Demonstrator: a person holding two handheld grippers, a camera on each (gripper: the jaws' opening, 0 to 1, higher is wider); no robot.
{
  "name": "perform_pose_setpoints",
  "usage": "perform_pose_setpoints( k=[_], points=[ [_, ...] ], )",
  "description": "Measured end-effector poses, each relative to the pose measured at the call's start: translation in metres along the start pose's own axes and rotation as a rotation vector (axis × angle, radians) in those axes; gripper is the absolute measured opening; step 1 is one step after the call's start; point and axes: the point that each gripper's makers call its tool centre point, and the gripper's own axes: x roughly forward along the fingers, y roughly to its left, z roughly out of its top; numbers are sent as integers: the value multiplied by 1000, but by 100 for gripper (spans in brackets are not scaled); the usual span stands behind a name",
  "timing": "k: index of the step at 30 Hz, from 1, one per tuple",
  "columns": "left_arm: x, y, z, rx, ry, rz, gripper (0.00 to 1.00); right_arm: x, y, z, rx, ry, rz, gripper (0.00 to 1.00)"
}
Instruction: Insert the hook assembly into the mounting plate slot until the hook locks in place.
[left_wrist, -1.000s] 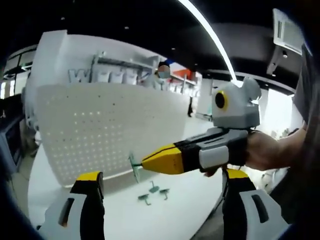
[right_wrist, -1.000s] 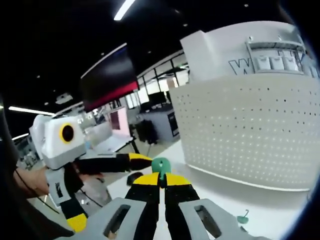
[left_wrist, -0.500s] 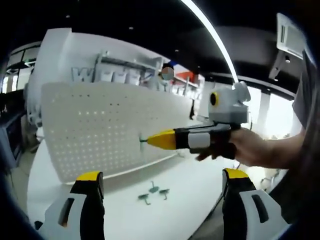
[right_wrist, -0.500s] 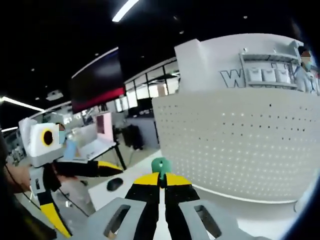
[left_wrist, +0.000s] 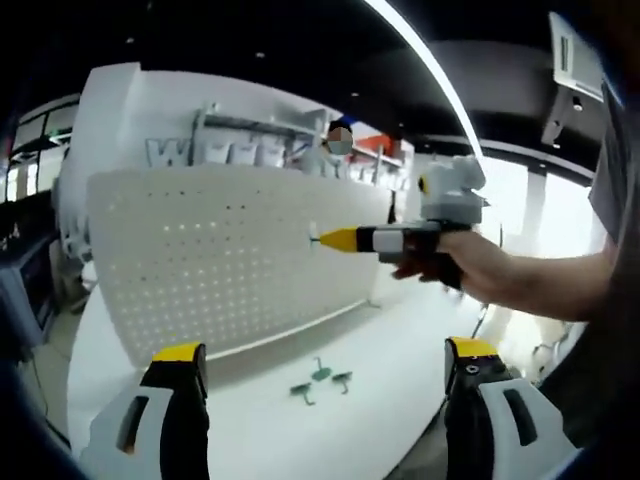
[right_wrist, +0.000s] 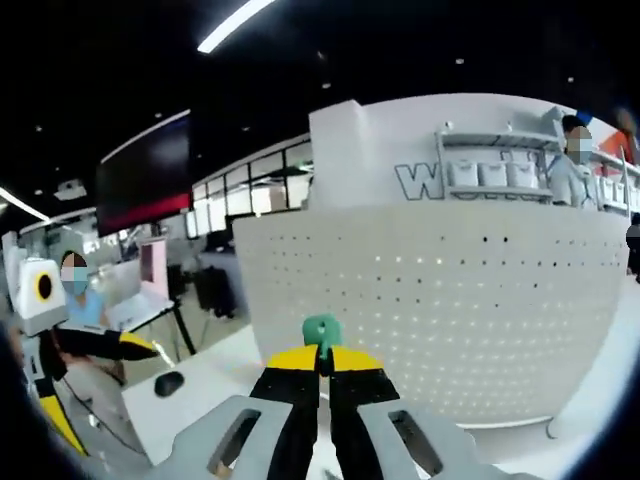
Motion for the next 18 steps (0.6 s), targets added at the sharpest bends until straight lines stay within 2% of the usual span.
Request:
perform_pose_setpoints(
  k=[6,11,18],
  points=[
    [2,0,-1,-21,-5,-3,100,11,-29,8,-24,-21,-74,0],
    [2,9,-5,-55,-10,8,100,15,-59,20,-22,-77,-174,0],
    [0,16,-12,-69,3,30,100,25,-82,31,-30,-109,-230,0]
  ],
)
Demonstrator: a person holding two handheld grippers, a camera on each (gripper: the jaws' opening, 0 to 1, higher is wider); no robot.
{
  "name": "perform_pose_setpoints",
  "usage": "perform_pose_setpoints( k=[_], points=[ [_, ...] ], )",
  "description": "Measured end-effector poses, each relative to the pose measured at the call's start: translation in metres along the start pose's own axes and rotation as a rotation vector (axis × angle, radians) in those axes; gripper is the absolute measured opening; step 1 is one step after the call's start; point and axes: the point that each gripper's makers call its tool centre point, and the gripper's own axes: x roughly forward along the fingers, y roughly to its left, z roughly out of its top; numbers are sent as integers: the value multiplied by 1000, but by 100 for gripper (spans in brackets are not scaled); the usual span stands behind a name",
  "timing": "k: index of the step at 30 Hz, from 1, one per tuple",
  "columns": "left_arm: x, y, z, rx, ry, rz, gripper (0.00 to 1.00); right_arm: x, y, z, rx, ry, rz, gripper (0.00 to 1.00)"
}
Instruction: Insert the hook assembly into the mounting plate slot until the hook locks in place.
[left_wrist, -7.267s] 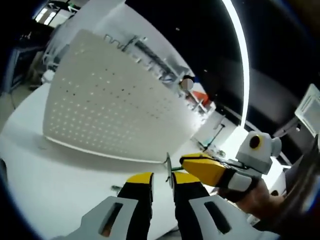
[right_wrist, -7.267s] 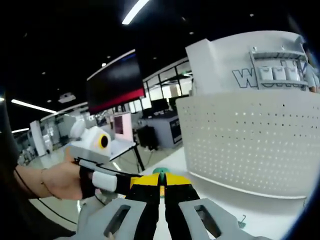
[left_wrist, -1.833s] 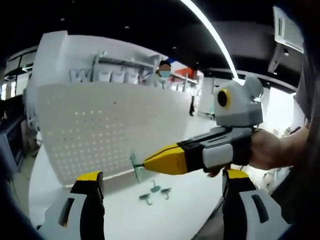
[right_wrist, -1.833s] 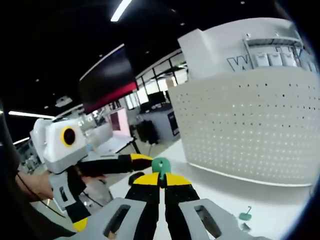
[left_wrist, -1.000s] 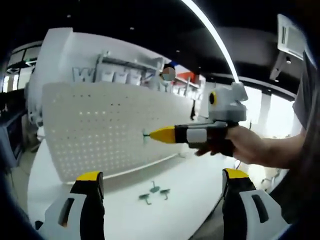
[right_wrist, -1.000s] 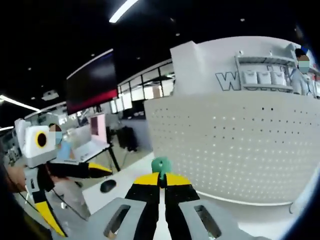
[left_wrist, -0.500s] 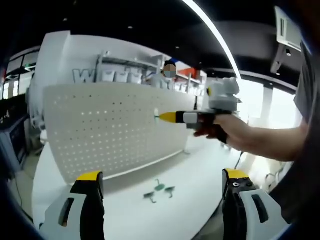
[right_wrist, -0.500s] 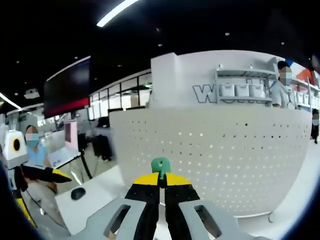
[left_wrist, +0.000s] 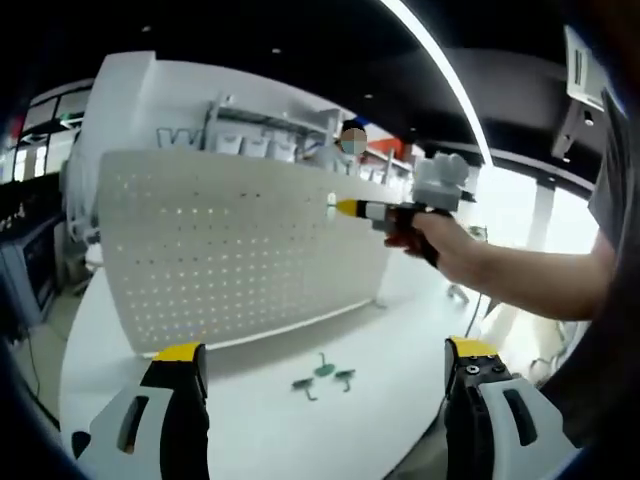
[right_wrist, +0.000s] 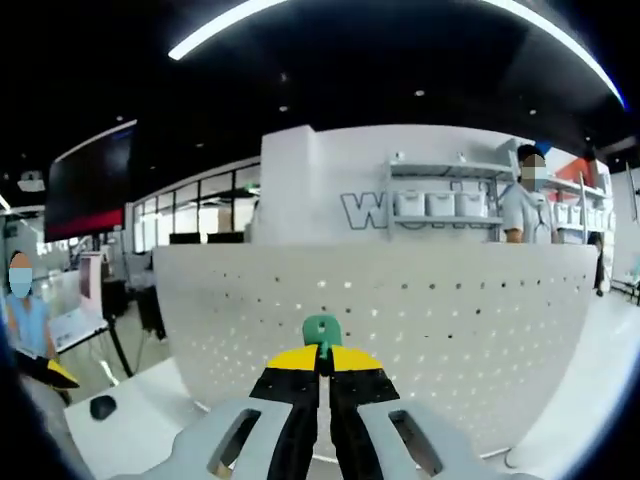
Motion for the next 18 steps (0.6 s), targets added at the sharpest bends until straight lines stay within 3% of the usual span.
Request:
perform_pose_setpoints(
  k=[8,18],
  points=[
    [-1,10,2,-14,-6,27,100,15,-26,13,-13,-54,-82,0],
    [-2,18,3,-30,-12,48,100,29,-33,22,-33,-87,-109,0]
  ],
)
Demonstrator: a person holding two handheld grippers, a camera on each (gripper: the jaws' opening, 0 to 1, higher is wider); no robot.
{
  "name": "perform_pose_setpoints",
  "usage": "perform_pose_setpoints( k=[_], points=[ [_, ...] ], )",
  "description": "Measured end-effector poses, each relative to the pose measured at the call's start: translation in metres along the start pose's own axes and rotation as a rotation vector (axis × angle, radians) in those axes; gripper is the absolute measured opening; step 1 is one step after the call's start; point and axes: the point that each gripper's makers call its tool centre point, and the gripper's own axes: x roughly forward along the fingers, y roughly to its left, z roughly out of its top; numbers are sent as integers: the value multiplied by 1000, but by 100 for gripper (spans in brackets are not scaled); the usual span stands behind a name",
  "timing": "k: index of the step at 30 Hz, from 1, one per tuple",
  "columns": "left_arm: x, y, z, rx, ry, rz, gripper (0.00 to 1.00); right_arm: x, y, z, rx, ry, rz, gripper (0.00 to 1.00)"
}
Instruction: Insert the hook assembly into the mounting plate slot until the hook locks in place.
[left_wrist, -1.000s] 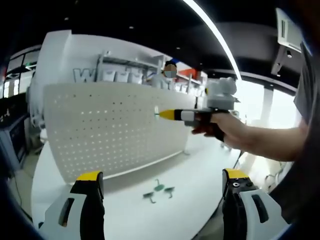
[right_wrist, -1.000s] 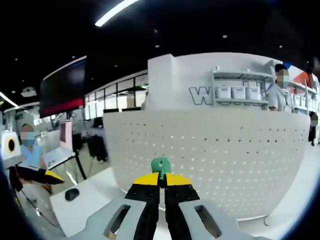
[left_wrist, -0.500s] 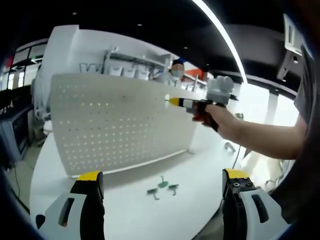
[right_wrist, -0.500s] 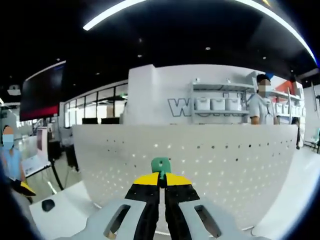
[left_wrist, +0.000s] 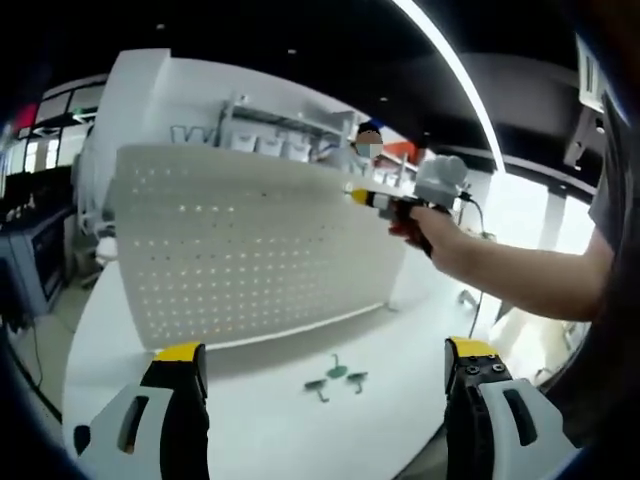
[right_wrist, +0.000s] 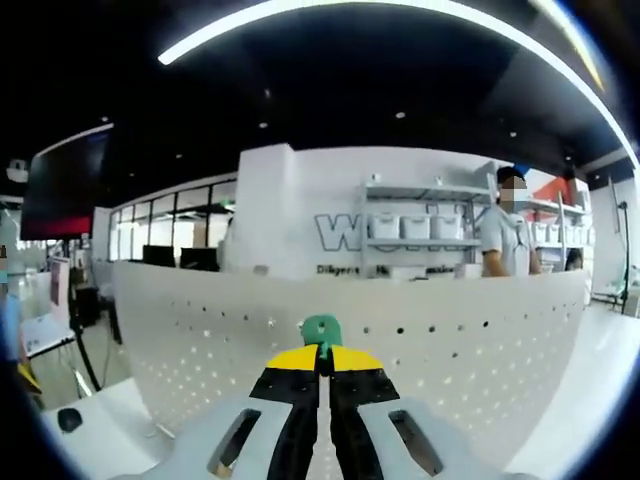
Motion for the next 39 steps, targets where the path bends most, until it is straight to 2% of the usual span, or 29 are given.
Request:
perform_pose_setpoints(
  k=[9,15,20,39],
  points=[
    [-1,5,0,-3,4,14,100,10,-7,2,17,-22,-36,0],
    [-1,8,0,-7,2,21,100,13,-7,0,18,-17,-46,0],
    [-1,11,-1,-13,4,33,100,17,-7,-5,61,-9,-44,0],
    [-3,16,-3,-28,3,45,100,22,-8,-17,59,16,-107,0]
  ],
)
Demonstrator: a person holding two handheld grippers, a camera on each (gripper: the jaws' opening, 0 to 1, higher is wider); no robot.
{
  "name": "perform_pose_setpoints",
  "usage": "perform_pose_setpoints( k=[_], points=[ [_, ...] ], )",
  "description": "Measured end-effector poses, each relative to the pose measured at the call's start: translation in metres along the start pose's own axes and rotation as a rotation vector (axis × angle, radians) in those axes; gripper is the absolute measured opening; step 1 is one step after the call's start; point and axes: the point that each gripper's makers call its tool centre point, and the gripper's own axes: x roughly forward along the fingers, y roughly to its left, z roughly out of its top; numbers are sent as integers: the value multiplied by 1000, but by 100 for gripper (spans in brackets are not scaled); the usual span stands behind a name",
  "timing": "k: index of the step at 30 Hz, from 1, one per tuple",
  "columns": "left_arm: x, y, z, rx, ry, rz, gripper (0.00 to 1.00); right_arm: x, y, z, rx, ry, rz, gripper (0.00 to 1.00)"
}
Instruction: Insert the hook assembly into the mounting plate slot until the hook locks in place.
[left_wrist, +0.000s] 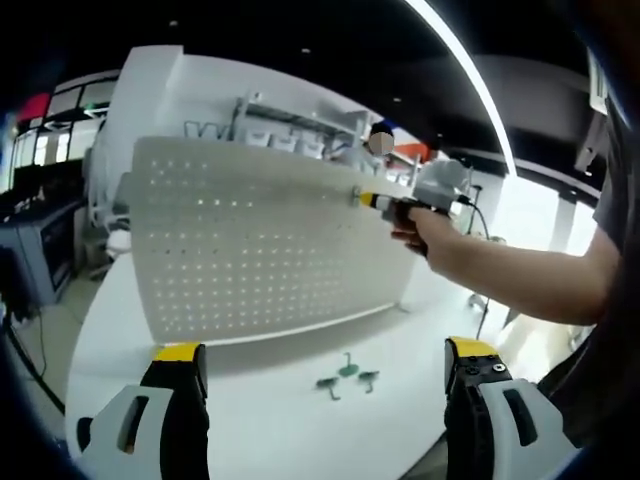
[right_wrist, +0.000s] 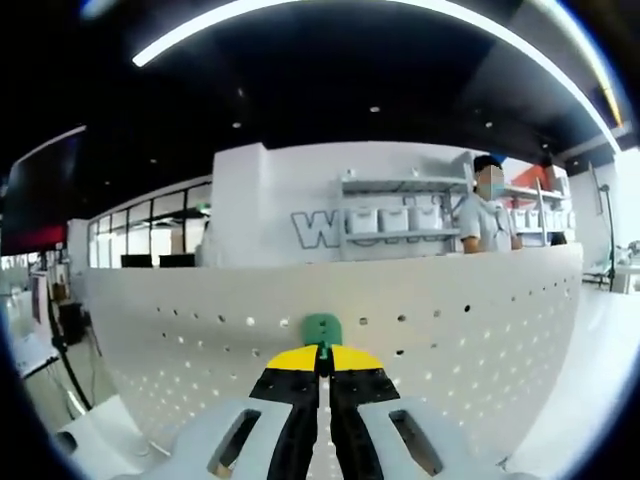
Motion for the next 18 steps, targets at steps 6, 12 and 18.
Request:
perform_pose_setpoints(
  k=[6,12,18],
  points=[
    [1,0,-1,-9,-2,-3,100,0,2,-2,-69,6,-35,1],
    [-3,0,-3,-13,-8,1,100,1,1,-2,-47,16,-46,3],
    [-6,3,-3,-20,-7,11,100,-1,2,9,-13,-12,-40,13]
  ],
)
